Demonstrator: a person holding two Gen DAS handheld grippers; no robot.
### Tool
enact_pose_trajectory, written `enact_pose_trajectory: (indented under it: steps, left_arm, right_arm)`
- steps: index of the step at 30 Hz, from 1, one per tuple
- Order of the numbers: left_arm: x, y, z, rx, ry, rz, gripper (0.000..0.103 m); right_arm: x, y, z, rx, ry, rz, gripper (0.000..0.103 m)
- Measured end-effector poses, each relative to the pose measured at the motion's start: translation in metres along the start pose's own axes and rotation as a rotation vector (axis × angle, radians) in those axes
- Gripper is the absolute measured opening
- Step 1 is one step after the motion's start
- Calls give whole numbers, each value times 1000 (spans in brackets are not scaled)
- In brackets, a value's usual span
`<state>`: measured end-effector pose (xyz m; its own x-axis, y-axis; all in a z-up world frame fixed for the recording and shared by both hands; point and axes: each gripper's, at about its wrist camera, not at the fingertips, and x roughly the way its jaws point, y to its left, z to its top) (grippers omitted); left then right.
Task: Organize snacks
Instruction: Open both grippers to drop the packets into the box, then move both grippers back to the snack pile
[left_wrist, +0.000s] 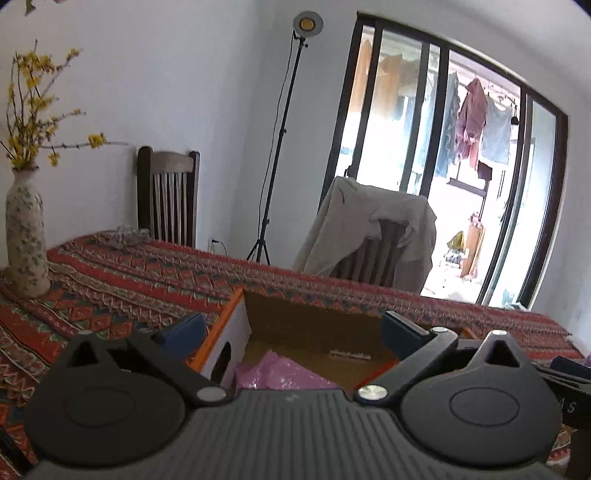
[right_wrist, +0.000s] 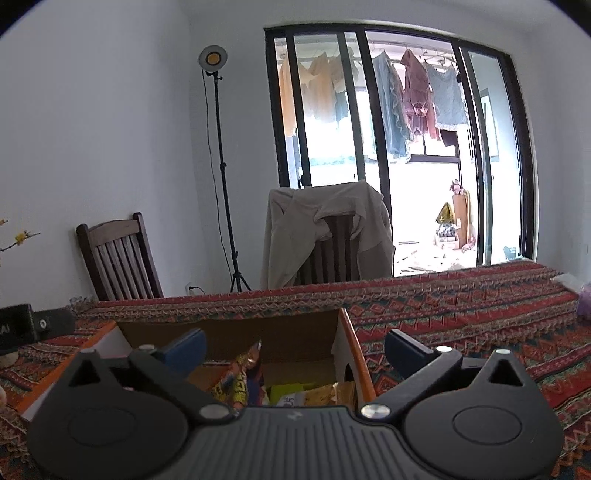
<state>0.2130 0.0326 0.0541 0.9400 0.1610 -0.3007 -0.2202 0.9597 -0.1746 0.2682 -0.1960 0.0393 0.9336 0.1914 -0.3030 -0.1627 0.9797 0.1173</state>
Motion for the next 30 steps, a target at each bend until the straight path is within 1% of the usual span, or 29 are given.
enact_pose_trajectory:
  steps: [6,14,19,25,30]
  left_arm:
    - [-28,2,8,-4,-8,-23,103]
    - [-70,19,-1,20,-15,-32,103]
    - [-87,34,-11,27,8,-39,103]
    - [-102,53,-26,38,50,-54,103]
    - [-112,65,-41,54,79,-53,103]
  right_arm:
    - [-26,6,9,-25,-11,7,103]
    - [-55,6,-8,-50,33,14,103]
    - [-78,9,-24,-72,66,19,103]
    - [-95,14,-42,-87,114,21,103]
    - [-107,17,-57,-89,156,27,103]
